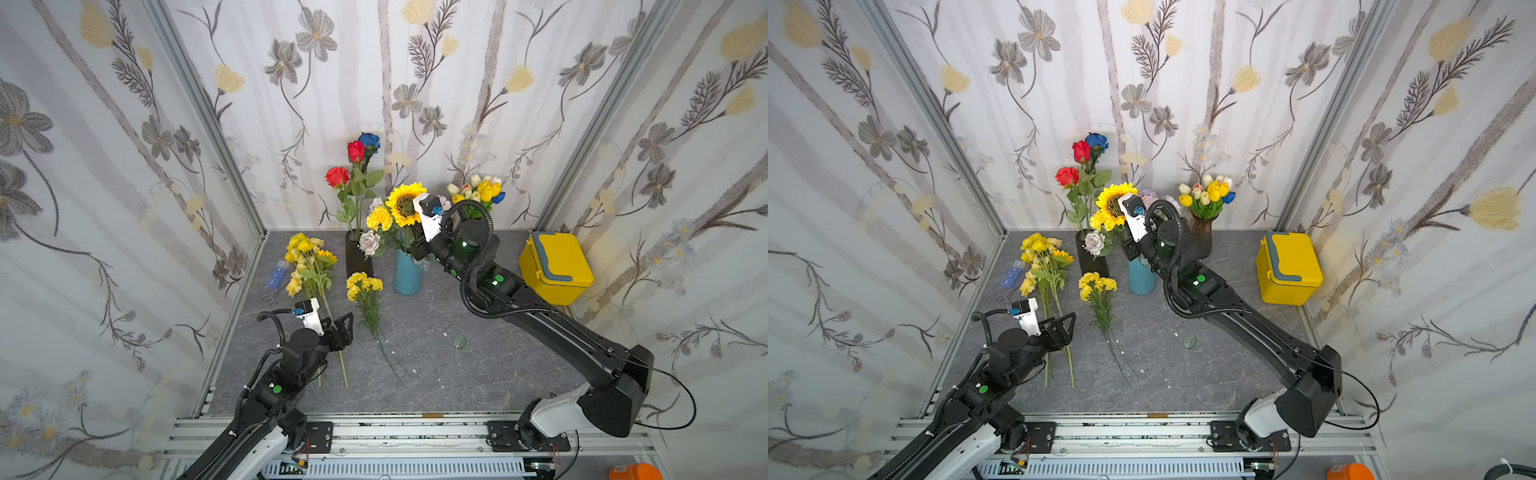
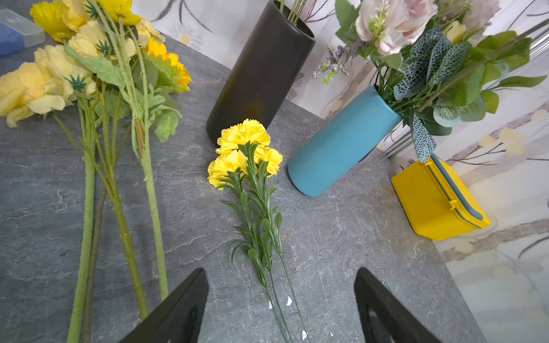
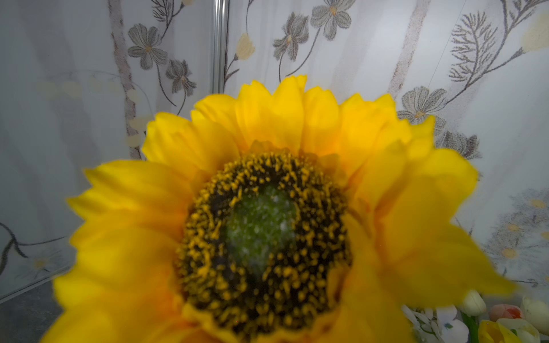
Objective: Pick out yellow flowers from the vase
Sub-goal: Pick up the flower from the vase, then place the flower at the center of the board.
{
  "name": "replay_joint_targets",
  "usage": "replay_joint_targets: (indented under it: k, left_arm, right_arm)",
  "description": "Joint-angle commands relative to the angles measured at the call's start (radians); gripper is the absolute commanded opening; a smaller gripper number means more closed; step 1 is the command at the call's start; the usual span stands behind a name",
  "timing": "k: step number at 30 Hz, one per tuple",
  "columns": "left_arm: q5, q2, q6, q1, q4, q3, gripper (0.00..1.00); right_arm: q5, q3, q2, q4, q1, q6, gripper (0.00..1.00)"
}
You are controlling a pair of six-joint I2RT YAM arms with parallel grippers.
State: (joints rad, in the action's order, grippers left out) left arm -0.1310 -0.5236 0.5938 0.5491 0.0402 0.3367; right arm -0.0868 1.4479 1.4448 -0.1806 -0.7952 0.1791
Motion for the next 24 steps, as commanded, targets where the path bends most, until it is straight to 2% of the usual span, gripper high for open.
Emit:
replay_joint_targets:
  k: [1,6,9,15,20,24]
  left_arm:
    - [-0.036,0.013,-0.023,-0.002,0.019,0.014,0.82]
    - [-0.083,0.039,-0.048,-0.003,0.066,0.043,0.84]
    - [-0.123,0.064,-0.063,-0.003,0.099,0.062,0.85]
    - [-0.198,0.128,-0.067,-0.003,0.117,0.055,0.88]
    - [-0.226,0.155,-0.056,-0.003,0.108,0.038,0.89]
    - [-0.227,0.155,-0.046,-0.003,0.113,0.032,0.91]
  right_arm:
    - [-0.014,0.025,-0.046,0.031,-0.053,-0.014,0.01]
    - [-0.049,0.064,-0.103,0.173,-0.130,-0.067,0.01]
    - [-0.045,0.053,-0.130,0.279,-0.153,-0.167,0.00]
    - [-0.003,-0.098,-0.155,0.402,-0.204,-0.329,0.00]
    - [0.083,-0.201,-0.072,0.391,-0.233,-0.450,0.00]
    - [0.203,-0.201,0.062,0.395,-0.232,-0.495,0.00]
